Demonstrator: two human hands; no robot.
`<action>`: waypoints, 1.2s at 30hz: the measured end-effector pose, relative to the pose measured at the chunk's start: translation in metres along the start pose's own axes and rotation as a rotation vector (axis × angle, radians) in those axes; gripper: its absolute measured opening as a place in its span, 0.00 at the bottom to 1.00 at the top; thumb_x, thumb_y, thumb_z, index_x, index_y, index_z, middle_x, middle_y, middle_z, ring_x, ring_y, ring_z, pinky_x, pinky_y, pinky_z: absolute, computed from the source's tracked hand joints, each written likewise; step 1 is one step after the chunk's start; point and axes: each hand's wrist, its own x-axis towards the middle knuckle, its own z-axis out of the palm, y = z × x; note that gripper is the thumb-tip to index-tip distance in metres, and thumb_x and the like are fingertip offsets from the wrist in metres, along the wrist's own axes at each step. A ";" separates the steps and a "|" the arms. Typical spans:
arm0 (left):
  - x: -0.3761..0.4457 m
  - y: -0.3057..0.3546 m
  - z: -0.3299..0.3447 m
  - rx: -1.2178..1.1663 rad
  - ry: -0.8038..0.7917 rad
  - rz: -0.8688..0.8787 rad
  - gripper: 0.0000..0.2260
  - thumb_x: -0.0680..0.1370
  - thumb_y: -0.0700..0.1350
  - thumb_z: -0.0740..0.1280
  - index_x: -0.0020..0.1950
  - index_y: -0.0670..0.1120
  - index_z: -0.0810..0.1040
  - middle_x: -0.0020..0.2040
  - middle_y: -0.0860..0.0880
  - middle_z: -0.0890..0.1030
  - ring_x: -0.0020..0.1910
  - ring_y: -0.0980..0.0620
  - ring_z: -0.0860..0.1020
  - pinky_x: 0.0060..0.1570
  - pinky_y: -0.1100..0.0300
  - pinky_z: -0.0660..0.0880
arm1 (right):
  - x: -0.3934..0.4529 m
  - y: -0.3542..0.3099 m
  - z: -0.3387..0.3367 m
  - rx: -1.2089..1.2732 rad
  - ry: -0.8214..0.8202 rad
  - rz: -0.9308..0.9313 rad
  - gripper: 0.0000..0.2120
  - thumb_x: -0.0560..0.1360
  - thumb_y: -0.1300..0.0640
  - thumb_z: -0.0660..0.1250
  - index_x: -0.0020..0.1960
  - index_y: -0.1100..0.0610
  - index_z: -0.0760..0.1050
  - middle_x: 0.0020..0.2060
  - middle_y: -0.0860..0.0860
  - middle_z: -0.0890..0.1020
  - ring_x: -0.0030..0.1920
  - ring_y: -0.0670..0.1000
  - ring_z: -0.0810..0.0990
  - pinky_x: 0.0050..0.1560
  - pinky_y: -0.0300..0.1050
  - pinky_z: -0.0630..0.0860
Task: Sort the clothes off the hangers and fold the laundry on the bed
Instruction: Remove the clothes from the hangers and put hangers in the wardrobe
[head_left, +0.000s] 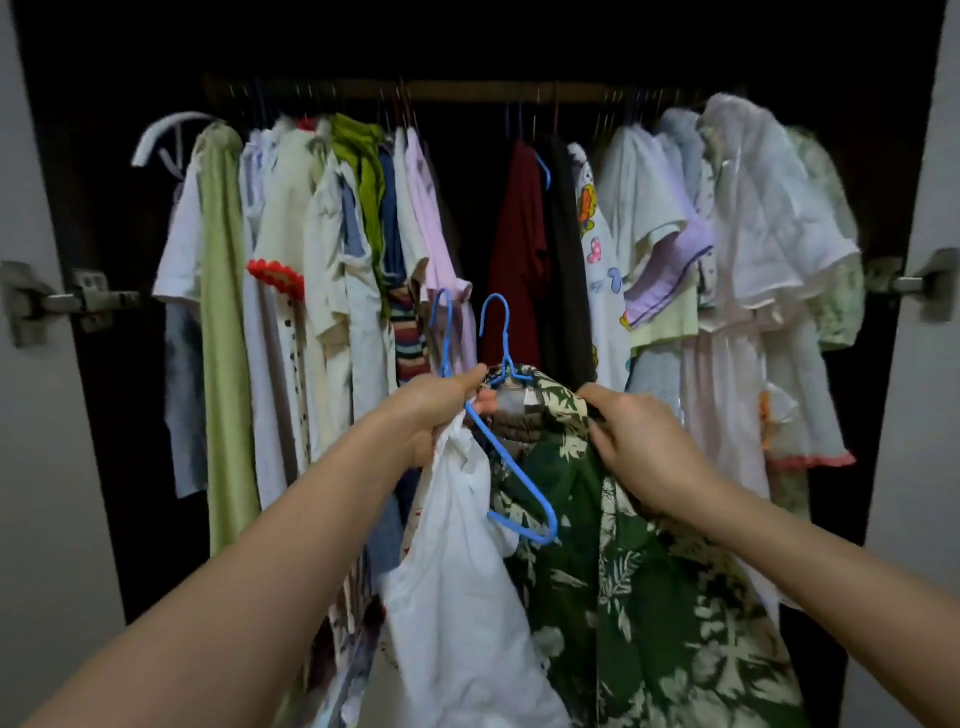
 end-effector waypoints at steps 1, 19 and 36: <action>-0.004 0.010 -0.004 0.071 -0.001 0.013 0.14 0.81 0.47 0.64 0.59 0.37 0.75 0.36 0.48 0.79 0.21 0.61 0.76 0.22 0.68 0.73 | 0.009 -0.002 -0.006 -0.014 0.051 0.015 0.06 0.78 0.62 0.59 0.52 0.57 0.73 0.38 0.56 0.80 0.39 0.56 0.76 0.38 0.51 0.72; 0.020 0.075 -0.027 0.945 0.063 0.512 0.22 0.80 0.52 0.64 0.28 0.44 0.69 0.18 0.53 0.67 0.16 0.58 0.64 0.21 0.67 0.62 | 0.223 -0.025 -0.050 -0.258 0.438 0.081 0.24 0.70 0.76 0.60 0.63 0.63 0.63 0.48 0.62 0.77 0.44 0.62 0.78 0.35 0.50 0.66; 0.087 0.098 -0.047 0.860 -0.007 0.511 0.23 0.82 0.52 0.61 0.28 0.47 0.63 0.16 0.56 0.63 0.18 0.59 0.62 0.22 0.67 0.62 | 0.342 -0.015 -0.052 -0.305 0.364 0.087 0.18 0.75 0.71 0.61 0.63 0.64 0.68 0.55 0.63 0.78 0.55 0.65 0.78 0.47 0.55 0.74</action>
